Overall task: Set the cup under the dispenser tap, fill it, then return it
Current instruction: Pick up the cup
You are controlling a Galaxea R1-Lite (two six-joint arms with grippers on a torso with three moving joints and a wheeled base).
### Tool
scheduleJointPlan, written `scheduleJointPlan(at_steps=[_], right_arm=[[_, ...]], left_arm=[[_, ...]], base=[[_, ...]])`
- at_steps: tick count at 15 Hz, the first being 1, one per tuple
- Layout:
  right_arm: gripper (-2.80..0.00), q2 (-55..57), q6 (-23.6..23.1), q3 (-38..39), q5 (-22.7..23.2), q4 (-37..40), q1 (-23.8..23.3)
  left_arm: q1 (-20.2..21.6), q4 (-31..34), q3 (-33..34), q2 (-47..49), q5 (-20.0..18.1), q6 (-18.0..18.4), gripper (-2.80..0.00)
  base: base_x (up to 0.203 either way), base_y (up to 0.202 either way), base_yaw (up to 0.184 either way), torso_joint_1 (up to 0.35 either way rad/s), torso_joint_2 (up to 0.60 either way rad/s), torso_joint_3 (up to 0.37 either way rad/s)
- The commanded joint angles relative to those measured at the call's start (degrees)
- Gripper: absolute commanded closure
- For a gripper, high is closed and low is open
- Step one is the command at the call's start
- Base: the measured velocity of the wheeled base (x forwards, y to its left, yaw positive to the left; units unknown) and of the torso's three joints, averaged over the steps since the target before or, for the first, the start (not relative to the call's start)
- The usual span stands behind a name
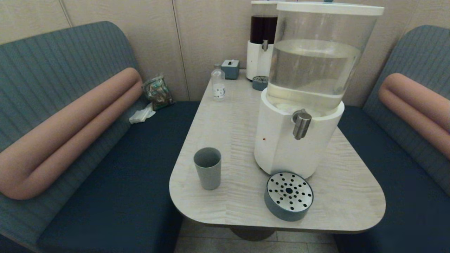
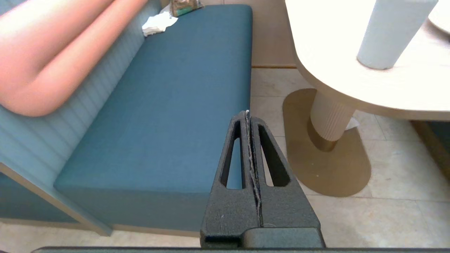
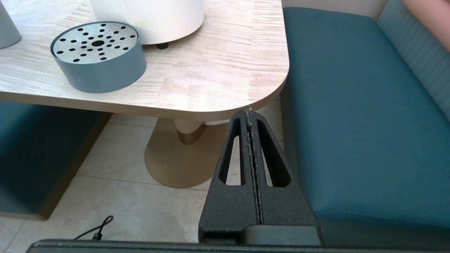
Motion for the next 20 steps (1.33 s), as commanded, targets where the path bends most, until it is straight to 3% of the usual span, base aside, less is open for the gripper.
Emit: scheduleJointPlan(at_steps=[1, 6, 9, 12, 13, 14, 16, 19, 20], right_arm=[[0.0, -0.11, 0.0, 0.0, -0.01, 0.0, 0.01], [0.0, -0.11, -0.09, 0.0, 0.08, -0.08, 0.01], [0.0, -0.11, -0.09, 0.0, 0.08, -0.08, 0.01], [0.0, -0.11, -0.09, 0.0, 0.08, -0.08, 0.01], [0.0, -0.11, -0.09, 0.0, 0.04, -0.08, 0.01], [0.0, -0.11, -0.09, 0.0, 0.08, -0.08, 0.01], [0.0, -0.11, -0.09, 0.0, -0.01, -0.08, 0.01], [0.0, -0.11, -0.09, 0.0, 0.08, -0.08, 0.01], [0.0, -0.11, -0.09, 0.0, 0.07, -0.07, 0.01]], left_arm=[[0.02, -0.49, -0.07, 0.06, 0.26, -0.92, 0.0], [0.02, -0.43, -10.87, 0.78, -0.34, -1.61, 0.0], [0.02, -1.71, -16.43, 8.54, -1.06, -3.59, 0.0], [0.02, -2.41, -21.28, 15.41, -4.62, -4.86, 0.0], [0.02, -2.53, -21.91, 16.88, -7.13, -4.94, -2.8], [0.02, -2.81, -22.36, 18.25, -10.2, -5.68, -2.8], [0.02, -5.76, -23.21, 23.17, -14.39, -10.68, -2.8], [0.02, -13.59, -27.28, 33.58, -20.34, -32.04, -2.8], [-0.31, -15.48, -27.96, 35.52, -25.09, -35.99, -2.8]], base=[[0.0, 0.0, 0.0, 0.0, 0.0, 0.0], [0.0, 0.0, 0.0, 0.0, 0.0, 0.0], [0.0, 0.0, 0.0, 0.0, 0.0, 0.0], [0.0, 0.0, 0.0, 0.0, 0.0, 0.0], [0.0, 0.0, 0.0, 0.0, 0.0, 0.0], [0.0, 0.0, 0.0, 0.0, 0.0, 0.0], [0.0, 0.0, 0.0, 0.0, 0.0, 0.0], [0.0, 0.0, 0.0, 0.0, 0.0, 0.0], [0.0, 0.0, 0.0, 0.0, 0.0, 0.0]])
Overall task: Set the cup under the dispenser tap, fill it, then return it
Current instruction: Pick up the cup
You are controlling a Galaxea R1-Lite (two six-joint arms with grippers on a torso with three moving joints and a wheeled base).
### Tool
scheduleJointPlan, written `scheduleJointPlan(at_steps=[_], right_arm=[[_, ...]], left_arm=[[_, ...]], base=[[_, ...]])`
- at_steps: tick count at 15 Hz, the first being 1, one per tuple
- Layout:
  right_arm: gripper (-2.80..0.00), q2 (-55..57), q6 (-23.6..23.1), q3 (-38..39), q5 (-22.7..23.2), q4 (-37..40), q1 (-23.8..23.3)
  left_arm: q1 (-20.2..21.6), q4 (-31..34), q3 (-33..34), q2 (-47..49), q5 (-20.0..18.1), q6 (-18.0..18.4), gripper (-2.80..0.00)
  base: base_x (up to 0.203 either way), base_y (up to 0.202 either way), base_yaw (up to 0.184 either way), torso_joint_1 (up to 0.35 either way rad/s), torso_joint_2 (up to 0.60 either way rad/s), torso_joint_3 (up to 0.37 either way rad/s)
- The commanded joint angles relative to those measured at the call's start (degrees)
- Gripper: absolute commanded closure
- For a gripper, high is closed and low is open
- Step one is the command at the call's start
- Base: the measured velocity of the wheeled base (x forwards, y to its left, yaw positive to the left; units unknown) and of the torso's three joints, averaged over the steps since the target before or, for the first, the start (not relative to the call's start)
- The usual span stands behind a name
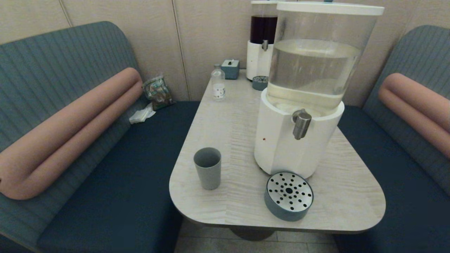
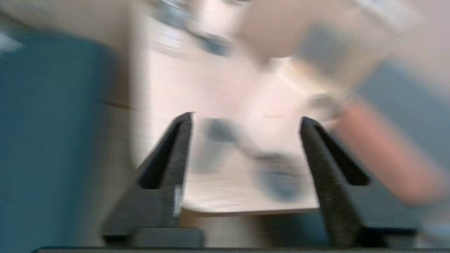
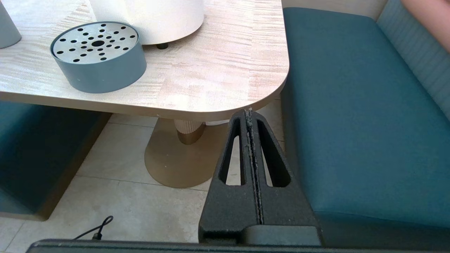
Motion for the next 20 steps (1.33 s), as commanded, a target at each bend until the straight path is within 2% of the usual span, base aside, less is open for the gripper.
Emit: scheduleJointPlan(at_steps=[1, 2, 3, 4, 5, 6, 9, 12, 15, 17, 20], right_arm=[[0.0, -0.11, -0.01, 0.0, 0.01, -0.02, 0.01], [0.0, -0.11, -0.01, 0.0, 0.05, -0.02, 0.01], [0.0, -0.11, -0.01, 0.0, 0.05, -0.01, 0.01], [0.0, -0.11, -0.01, 0.0, -0.03, -0.02, 0.01], [0.0, -0.11, -0.01, 0.0, -0.04, 0.02, 0.01], [0.0, -0.11, -0.01, 0.0, -0.04, -0.02, 0.01], [0.0, -0.11, -0.01, 0.0, 0.05, -0.02, 0.01], [0.0, -0.11, -0.01, 0.0, -0.04, -0.02, 0.01], [0.0, -0.11, -0.01, 0.0, -0.04, -0.02, 0.01], [0.0, -0.11, -0.01, 0.0, 0.01, -0.02, 0.01], [0.0, -0.11, -0.01, 0.0, -0.03, -0.02, 0.01]], left_arm=[[-0.43, -2.34, -0.32, 5.41, -7.77, -3.22, -2.8], [-0.58, -4.6, 0.67, 6.04, -11.47, 1.85, -2.8], [-0.66, -6.81, 1.82, 7.63, -13.21, 9.85, -2.8], [-0.71, -8.7, 2.79, 10.23, -14.25, 19.34, -2.8], [-0.73, -10.39, 3.81, 13.37, -15.29, 25.98, -2.8], [-0.75, -12.42, 5.1, 16.17, -16.16, 29.24, -2.8], [-0.75, -19.95, 9.31, 23.28, -17.02, 34.88, -2.8], [-0.7, -22.16, 10.7, 32.73, -17.48, 47.28, -2.8], [-0.72, -26.11, 10.81, 45.25, -19.63, 55.38, -2.8], [-0.84, -32.61, 10.94, 55.29, -22.0, 57.11, -2.8], [-1.0, -41.06, 9.82, 67.66, -27.95, 57.11, -2.8]], base=[[0.0, 0.0, 0.0, 0.0, 0.0, 0.0], [0.0, 0.0, 0.0, 0.0, 0.0, 0.0], [0.0, 0.0, 0.0, 0.0, 0.0, 0.0], [0.0, 0.0, 0.0, 0.0, 0.0, 0.0], [0.0, 0.0, 0.0, 0.0, 0.0, 0.0], [0.0, 0.0, 0.0, 0.0, 0.0, 0.0], [0.0, 0.0, 0.0, 0.0, 0.0, 0.0], [0.0, 0.0, 0.0, 0.0, 0.0, 0.0], [0.0, 0.0, 0.0, 0.0, 0.0, 0.0], [0.0, 0.0, 0.0, 0.0, 0.0, 0.0], [0.0, 0.0, 0.0, 0.0, 0.0, 0.0]])
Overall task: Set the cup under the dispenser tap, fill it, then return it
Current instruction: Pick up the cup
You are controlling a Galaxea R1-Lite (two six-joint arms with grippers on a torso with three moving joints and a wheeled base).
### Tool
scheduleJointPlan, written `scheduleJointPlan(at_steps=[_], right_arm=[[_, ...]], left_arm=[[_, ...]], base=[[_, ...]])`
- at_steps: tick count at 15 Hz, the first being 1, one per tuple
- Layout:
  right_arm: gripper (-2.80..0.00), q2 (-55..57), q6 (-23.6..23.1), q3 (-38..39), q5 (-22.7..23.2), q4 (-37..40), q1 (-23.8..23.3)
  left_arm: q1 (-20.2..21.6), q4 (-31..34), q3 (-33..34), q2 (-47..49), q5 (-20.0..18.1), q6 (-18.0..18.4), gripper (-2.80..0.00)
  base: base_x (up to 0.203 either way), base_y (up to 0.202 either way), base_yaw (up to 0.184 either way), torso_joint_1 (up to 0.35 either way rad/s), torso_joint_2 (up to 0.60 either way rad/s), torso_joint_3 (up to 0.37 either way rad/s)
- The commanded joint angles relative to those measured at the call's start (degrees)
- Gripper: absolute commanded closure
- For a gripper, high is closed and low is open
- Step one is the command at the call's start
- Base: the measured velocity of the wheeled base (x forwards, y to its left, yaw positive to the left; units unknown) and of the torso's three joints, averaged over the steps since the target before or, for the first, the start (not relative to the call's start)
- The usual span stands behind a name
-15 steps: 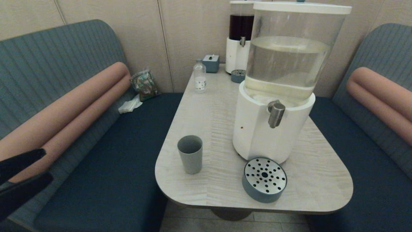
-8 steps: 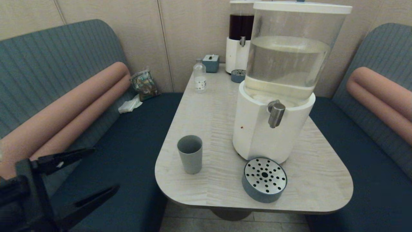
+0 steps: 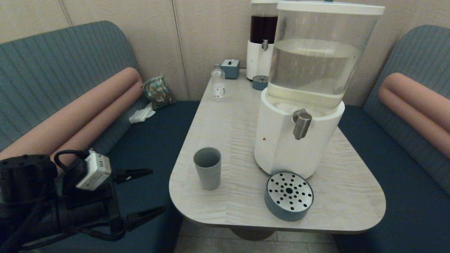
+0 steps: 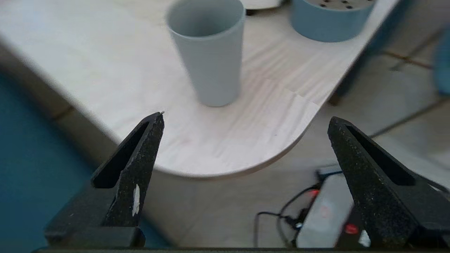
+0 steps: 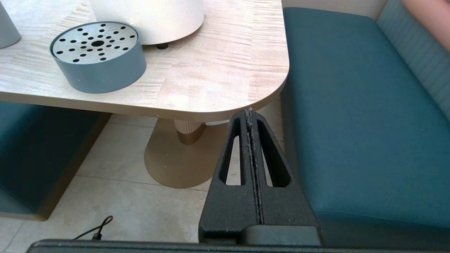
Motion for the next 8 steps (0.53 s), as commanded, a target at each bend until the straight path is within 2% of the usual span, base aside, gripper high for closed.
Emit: scheduleJointPlan(at_steps=[1, 4, 8], right_arm=[[0.0, -0.11, -0.01, 0.0, 0.01, 0.0, 0.01], [0.0, -0.11, -0.01, 0.0, -0.03, 0.0, 0.01], [0.0, -0.11, -0.01, 0.0, 0.04, 0.0, 0.01]], left_arm=[[-0.31, -3.64, -1.08, 10.29, -1.87, -0.22, -2.8], [-1.77, -9.55, -7.82, 18.37, -4.72, -3.16, -2.8], [-5.47, -12.79, -16.3, 26.44, -5.32, -5.73, -2.8]], base=[[0.0, 0.0, 0.0, 0.0, 0.0, 0.0], [0.0, 0.0, 0.0, 0.0, 0.0, 0.0], [0.0, 0.0, 0.0, 0.0, 0.0, 0.0]])
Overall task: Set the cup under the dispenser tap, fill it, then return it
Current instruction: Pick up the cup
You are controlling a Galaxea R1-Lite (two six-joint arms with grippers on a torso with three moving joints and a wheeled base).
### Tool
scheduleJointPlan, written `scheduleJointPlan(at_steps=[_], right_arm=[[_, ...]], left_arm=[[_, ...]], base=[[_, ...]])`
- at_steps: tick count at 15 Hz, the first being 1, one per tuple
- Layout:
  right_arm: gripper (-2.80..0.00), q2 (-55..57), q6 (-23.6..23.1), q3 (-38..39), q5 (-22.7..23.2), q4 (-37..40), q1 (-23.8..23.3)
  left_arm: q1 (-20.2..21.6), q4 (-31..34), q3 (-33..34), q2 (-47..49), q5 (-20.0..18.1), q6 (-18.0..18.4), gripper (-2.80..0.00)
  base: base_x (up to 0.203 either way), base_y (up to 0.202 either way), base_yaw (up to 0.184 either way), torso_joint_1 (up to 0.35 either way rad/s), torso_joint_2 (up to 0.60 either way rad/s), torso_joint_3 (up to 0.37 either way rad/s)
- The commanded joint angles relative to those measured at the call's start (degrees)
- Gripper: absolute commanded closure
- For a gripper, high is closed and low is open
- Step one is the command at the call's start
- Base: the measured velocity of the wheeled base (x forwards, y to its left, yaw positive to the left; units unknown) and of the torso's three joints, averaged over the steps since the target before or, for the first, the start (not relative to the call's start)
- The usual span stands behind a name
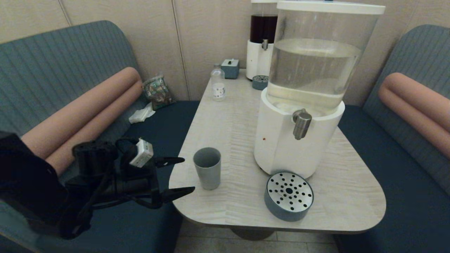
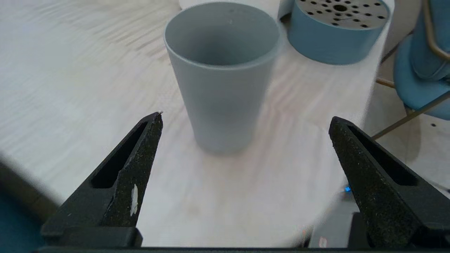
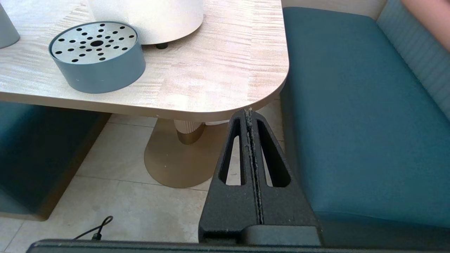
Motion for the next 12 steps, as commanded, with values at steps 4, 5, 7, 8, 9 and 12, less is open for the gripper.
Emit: scheduleJointPlan(at_steps=[4, 5, 7, 8, 9, 12], right_arm=[[0.0, -0.11, -0.01, 0.0, -0.03, 0.0, 0.01], [0.0, -0.11, -0.01, 0.0, 0.06, 0.0, 0.01], [0.0, -0.11, -0.01, 0.0, 0.06, 0.0, 0.01], [0.0, -0.11, -0.01, 0.0, -0.03, 0.0, 0.01], [0.0, -0.11, -0.01, 0.0, 0.06, 0.0, 0.01], [0.0, -0.11, -0.01, 0.0, 0.02, 0.0, 0.01]], left_arm=[[-2.47, -0.68, -7.13, 8.44, -0.21, -1.05, -2.8], [-2.52, -0.69, -8.37, 8.53, -0.1, -1.38, -2.8], [-2.68, -0.69, -9.65, 8.47, -0.05, -1.89, -2.8], [-2.88, -0.69, -9.65, 8.45, 0.03, -1.9, -2.8], [-3.32, -0.76, -9.71, 8.45, 0.04, -2.06, -2.8], [-5.2, -0.87, -10.31, 8.37, 0.06, -2.75, -2.8]], base=[[0.0, 0.0, 0.0, 0.0, 0.0, 0.0], [0.0, 0.0, 0.0, 0.0, 0.0, 0.0], [0.0, 0.0, 0.0, 0.0, 0.0, 0.0], [0.0, 0.0, 0.0, 0.0, 0.0, 0.0], [0.0, 0.0, 0.0, 0.0, 0.0, 0.0], [0.0, 0.0, 0.0, 0.0, 0.0, 0.0]])
